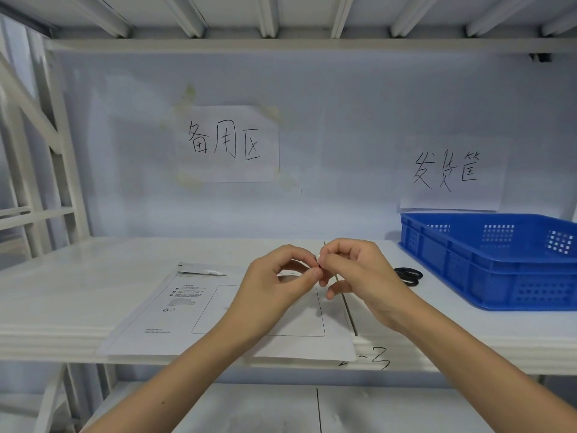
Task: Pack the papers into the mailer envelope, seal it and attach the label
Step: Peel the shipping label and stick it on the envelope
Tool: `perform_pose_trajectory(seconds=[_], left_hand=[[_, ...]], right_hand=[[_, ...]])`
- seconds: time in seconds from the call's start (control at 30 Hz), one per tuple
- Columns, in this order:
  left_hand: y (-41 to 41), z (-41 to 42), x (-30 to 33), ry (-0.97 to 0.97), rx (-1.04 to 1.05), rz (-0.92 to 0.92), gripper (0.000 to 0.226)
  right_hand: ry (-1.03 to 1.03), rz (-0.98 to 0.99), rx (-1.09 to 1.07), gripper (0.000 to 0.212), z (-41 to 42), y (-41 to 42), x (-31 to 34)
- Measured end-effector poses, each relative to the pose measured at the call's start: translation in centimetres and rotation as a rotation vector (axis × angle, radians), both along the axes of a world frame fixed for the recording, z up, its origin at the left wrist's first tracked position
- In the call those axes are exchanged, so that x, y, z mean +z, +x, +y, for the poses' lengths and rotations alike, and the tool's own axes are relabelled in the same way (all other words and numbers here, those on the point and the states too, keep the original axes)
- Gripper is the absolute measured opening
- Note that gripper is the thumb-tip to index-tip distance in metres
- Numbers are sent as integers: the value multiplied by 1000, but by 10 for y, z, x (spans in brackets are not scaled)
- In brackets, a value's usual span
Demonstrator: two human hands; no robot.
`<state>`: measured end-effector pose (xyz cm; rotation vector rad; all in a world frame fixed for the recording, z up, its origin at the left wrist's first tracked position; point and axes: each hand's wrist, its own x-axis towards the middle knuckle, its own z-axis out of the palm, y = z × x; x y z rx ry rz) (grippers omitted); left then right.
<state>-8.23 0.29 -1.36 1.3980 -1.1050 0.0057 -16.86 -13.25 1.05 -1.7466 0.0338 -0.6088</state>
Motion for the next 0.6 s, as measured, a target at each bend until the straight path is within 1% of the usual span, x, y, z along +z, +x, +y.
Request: perform_pose_trajectory(seconds=[0.2,0.37,0.5,0.6], left_hand=[[-3,-2,-2,3,1,-33,7],[-2,-3,2,-29,-18,48,9],[0,-4,7,-27,-36,93,3],[1,-4,8,-11,-18,106,3]], right_hand=[[-112,31,-34,14,2,-1,0],[-160,15,-11,12,-1,-3,0],[-224,-22,-28,10,-2,-2,-3],[-258,-29,-48,9,-3,0,-4]])
